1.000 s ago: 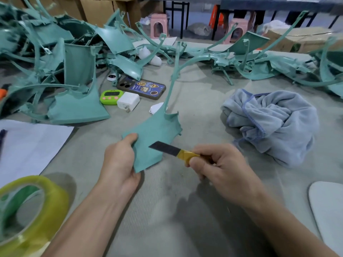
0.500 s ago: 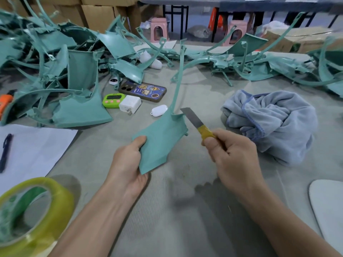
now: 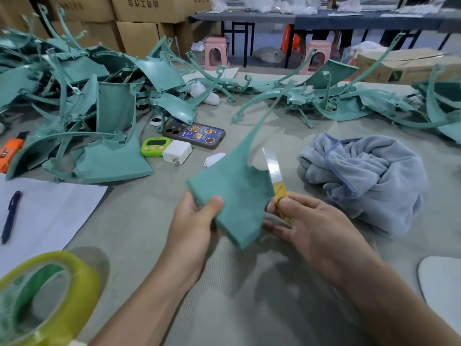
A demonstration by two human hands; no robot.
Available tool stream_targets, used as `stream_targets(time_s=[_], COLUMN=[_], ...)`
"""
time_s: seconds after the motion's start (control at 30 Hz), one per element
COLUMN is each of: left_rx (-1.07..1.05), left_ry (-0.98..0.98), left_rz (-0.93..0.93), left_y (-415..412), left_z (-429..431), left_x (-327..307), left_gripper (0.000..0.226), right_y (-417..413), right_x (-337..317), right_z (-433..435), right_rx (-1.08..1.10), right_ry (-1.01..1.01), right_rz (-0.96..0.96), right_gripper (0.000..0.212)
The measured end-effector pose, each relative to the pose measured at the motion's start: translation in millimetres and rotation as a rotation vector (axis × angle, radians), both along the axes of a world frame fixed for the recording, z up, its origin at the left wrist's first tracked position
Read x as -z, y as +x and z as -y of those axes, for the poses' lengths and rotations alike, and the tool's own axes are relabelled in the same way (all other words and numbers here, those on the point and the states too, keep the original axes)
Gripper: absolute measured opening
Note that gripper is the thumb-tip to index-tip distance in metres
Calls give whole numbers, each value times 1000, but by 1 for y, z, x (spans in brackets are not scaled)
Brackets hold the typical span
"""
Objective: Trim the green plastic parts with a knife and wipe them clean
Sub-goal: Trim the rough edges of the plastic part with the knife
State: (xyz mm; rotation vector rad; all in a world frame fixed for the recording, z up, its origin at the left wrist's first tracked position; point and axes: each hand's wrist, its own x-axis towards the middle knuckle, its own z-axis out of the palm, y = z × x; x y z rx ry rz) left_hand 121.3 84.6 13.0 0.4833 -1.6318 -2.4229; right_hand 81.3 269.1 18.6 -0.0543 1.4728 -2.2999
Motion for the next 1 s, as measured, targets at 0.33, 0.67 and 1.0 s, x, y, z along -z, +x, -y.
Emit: stream_targets(time_s=[0.33, 0.67, 1.0], left_rx=[201, -166, -380], left_ry=[-681, -1287, -1649], left_rz=[-288, -508, -179], left_y=[-3, -47, -57], left_z=[4, -23, -34], left_x=[-10, -31, -11], left_gripper=[88, 13, 19], right_y=[-20, -43, -29], right_x=[-8, -4, 3], right_z=[-16, -42, -17], right_rx=[104, 125, 348], right_ry=[80, -40, 397], right_rz=[73, 69, -482], right_gripper=[17, 27, 27])
